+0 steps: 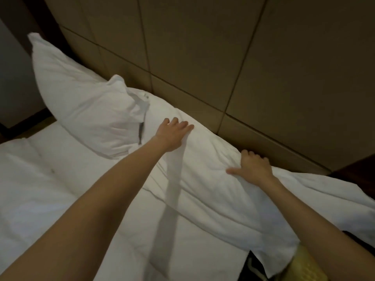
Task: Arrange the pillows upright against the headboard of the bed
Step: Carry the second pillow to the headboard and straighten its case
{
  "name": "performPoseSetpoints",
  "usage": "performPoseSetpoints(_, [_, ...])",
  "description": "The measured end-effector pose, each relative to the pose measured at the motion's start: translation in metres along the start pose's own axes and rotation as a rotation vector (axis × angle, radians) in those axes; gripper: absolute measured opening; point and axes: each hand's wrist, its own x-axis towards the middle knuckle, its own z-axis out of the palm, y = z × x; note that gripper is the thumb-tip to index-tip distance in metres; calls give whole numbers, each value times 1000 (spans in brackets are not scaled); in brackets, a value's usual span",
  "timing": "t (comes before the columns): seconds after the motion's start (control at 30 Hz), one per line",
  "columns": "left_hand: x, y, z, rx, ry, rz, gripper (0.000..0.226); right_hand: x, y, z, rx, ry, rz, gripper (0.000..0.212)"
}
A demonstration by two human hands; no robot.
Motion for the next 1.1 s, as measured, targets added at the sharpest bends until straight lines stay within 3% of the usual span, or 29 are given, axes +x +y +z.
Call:
performPoseSetpoints(0.1, [-3, 19, 2, 150, 13, -3, 40, -20, 2, 6, 192, 65, -91, 42])
performPoseSetpoints(0.2, [-11, 19, -7, 97, 27, -20, 31, -32, -2, -5, 368, 214, -170, 21])
performPoseSetpoints(0.37, [-22, -19, -74, -148, 250, -218, 24, -40, -17, -60, 655, 413, -279, 21])
performPoseSetpoints(0.63, [-38, -38, -165, -441, 659, -448, 10, -55, -30, -137, 836, 647, -314, 24])
performPoseSetpoints(0.9, [-45, -39, -166, -506, 665, -572, 9, -52, -35, -152, 824, 641, -333, 25])
performPoseSetpoints(1.1, [-26, -40, -153, -644, 729, -666, 13, -35, -33, -155, 799, 757, -283, 22])
